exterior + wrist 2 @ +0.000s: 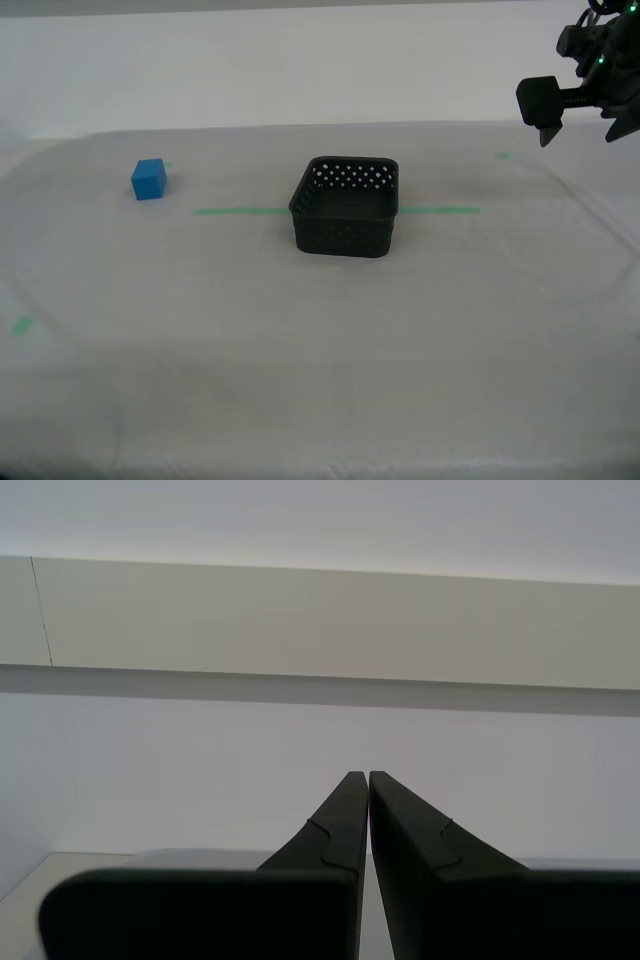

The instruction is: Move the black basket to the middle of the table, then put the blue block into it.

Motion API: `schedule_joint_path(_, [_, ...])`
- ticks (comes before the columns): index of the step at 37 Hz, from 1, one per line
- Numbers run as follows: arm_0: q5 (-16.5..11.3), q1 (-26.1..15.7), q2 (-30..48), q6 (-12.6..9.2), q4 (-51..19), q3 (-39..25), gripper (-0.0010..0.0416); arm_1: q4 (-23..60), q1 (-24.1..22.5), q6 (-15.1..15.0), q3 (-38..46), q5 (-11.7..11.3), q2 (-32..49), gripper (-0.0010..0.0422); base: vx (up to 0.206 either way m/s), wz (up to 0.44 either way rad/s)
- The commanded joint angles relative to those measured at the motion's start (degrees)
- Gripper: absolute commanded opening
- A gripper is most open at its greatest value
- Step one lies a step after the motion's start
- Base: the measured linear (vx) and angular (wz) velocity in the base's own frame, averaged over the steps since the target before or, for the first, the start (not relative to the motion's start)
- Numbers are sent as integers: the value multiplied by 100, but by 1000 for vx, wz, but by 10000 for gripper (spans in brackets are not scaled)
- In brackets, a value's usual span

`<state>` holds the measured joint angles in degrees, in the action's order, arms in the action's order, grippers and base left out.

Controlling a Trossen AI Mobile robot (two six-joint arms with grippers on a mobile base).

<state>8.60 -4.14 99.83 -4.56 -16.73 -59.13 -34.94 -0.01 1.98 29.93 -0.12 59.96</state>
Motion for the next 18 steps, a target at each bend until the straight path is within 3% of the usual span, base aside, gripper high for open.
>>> schedule_joint_path(1, [-11, -2, -4, 9, 2, -4, 399, -31, 0, 9, 7, -7, 0, 0, 0, 0])
schedule_joint_path(18, [-11, -2, -4, 9, 2, -7, 399, 11, 0, 4, 7, -57, 0, 0, 0, 0])
